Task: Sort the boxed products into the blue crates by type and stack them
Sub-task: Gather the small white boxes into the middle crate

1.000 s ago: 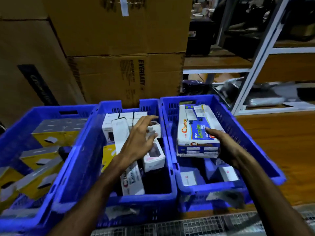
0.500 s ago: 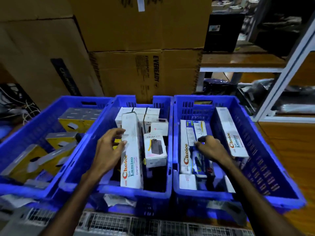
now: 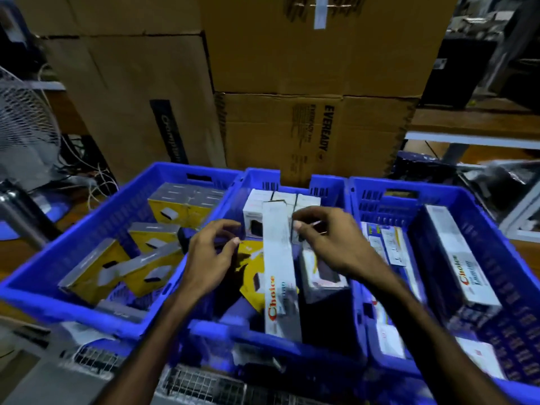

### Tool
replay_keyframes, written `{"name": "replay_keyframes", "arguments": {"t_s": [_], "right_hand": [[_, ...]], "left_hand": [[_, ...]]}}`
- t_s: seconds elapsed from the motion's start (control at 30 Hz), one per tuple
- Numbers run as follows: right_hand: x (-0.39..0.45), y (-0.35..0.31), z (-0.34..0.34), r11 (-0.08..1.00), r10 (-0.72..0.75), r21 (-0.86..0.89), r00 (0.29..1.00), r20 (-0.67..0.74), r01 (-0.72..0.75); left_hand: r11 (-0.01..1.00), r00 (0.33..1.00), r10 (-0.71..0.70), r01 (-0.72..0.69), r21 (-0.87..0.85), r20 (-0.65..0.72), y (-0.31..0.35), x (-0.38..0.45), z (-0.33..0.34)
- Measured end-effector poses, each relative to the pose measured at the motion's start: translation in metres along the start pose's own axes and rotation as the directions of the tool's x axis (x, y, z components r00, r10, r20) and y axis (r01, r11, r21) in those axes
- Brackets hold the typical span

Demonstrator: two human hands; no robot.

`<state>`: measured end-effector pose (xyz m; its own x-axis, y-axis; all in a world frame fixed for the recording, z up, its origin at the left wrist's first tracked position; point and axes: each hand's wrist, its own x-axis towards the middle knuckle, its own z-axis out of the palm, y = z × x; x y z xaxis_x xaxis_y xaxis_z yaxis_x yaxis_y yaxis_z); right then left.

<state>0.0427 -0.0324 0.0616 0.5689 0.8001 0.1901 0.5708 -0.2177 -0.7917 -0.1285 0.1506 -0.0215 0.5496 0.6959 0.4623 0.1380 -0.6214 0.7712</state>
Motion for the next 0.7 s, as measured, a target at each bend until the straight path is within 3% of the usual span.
{"name": "replay_keyframes", "arguments": {"t_s": [0.1,0.2,0.3,0.4,0.47,0.57,0.7], "right_hand": [[0.016,-0.033,0.062,0.997,0.019,-0.078,0.977,0.211,-0.003],[0.034,-0.039,0.122,0.918,0.149,-0.395,0.895,0.421,0.034],[0.040,-0.013,0.176,0.806,0.315,-0.592,0.843,0.436,0.005],[0.048,0.027,0.207,0.568,0.412,-0.822,0.855,0.316,0.031],[0.053,0.039,0.212,0.492,0.456,-0.869,0.833,0.314,0.058],[0.050,0.048,0.204,0.457,0.388,-0.882,0.867,0.314,0.115],[0.038,0.051,0.201,0.532,0.271,-0.825,0.884,0.380,0.192]], "left_hand": [[0.998,0.999,-0.045,0.044,-0.051,-0.017,-0.017,0.013,-0.013],[0.996,0.998,-0.055,0.054,-0.066,-0.009,-0.024,0.022,-0.015],[0.998,0.985,-0.034,0.025,0.058,0.167,-0.027,0.040,-0.012],[0.976,0.876,-0.036,-0.073,0.207,0.480,-0.038,0.065,0.001],[0.938,0.792,-0.060,-0.164,0.307,0.608,-0.048,0.079,0.011],[0.858,0.697,-0.089,-0.310,0.410,0.712,-0.053,0.090,0.027],[0.767,0.561,-0.170,-0.441,0.466,0.810,-0.055,0.100,0.045]]}}
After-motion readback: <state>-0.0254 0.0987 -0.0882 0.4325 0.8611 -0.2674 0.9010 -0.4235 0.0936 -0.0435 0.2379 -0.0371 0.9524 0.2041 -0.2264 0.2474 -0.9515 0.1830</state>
